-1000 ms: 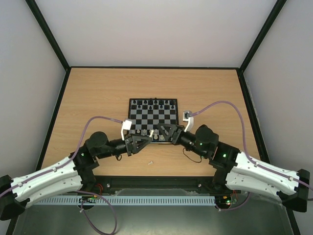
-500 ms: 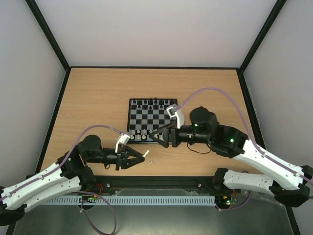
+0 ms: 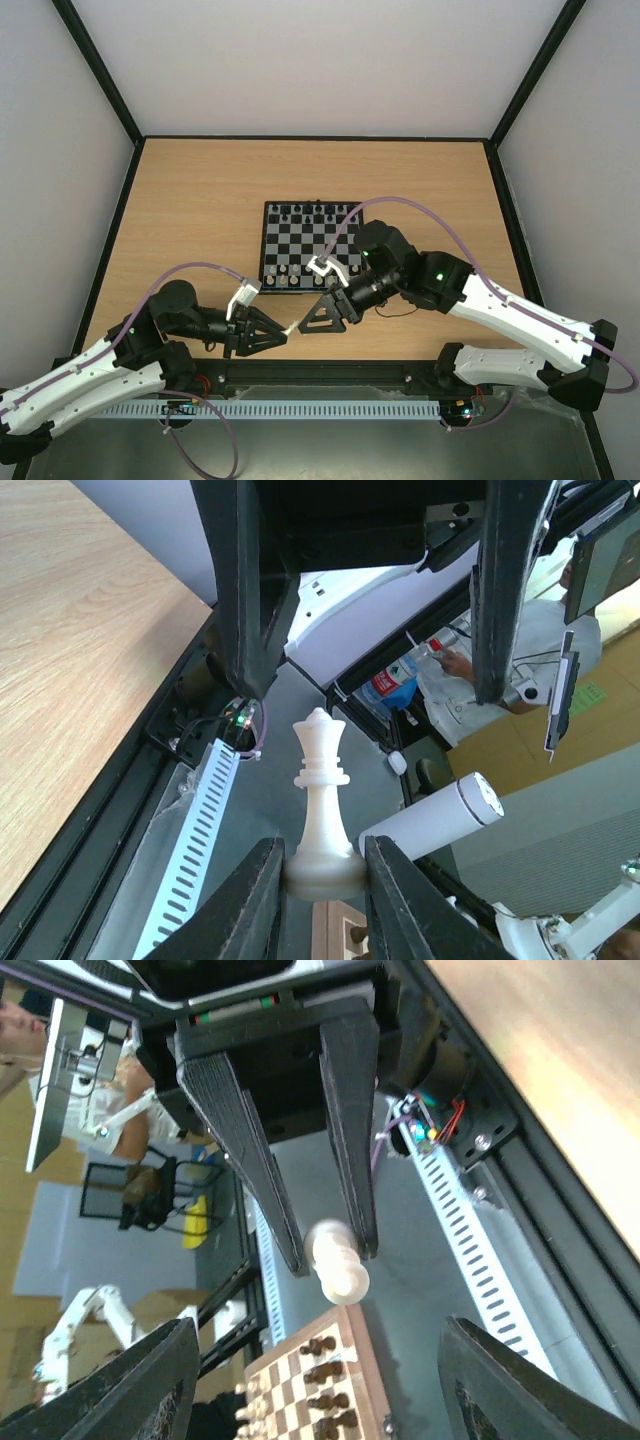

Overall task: Set up the chess pieces on the board
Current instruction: Place the chess piece on the chessboard.

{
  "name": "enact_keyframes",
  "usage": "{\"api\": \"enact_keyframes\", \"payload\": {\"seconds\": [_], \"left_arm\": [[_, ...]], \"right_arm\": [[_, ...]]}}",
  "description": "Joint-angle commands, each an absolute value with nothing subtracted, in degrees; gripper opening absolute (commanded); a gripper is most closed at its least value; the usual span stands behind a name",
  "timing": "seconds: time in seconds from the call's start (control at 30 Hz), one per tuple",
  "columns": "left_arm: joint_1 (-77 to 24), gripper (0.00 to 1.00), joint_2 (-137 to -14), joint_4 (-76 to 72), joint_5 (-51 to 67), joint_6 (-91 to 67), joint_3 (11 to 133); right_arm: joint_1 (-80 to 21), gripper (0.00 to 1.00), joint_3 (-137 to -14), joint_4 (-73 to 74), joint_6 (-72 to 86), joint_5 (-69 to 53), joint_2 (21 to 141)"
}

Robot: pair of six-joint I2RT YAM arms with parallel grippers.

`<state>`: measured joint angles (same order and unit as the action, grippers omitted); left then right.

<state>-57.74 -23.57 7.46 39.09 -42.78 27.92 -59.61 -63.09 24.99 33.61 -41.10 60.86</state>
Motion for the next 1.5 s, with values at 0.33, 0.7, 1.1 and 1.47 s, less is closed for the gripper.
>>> {"api": "enact_keyframes", "payload": {"seconds": [0.33,0.7,1.1,1.47], "left_arm": [[-58.08,0.25,-21.16,7.05,42.01,-43.83,26.44],[-58.25,0.25,-21.71,6.6,41.48,-43.76,25.78],[-58.27,0.25,-21.57,6.95,40.77,-43.86,25.57],[-58.29,0.25,-22.1,6.86,40.87,-43.93,25.32]], "right_arm": [[-59.39,0.58,-61.64,21.57,33.12,-53.34,66.88],[-59.4,0.43,-62.46,20.13,33.14,-55.42,69.35],[-59.41,0.3,-63.28,20.35,31.74,-56.29,71.53],[-59.37,0.22,-63.54,20.21,31.27,-55.89,71.37]]}}
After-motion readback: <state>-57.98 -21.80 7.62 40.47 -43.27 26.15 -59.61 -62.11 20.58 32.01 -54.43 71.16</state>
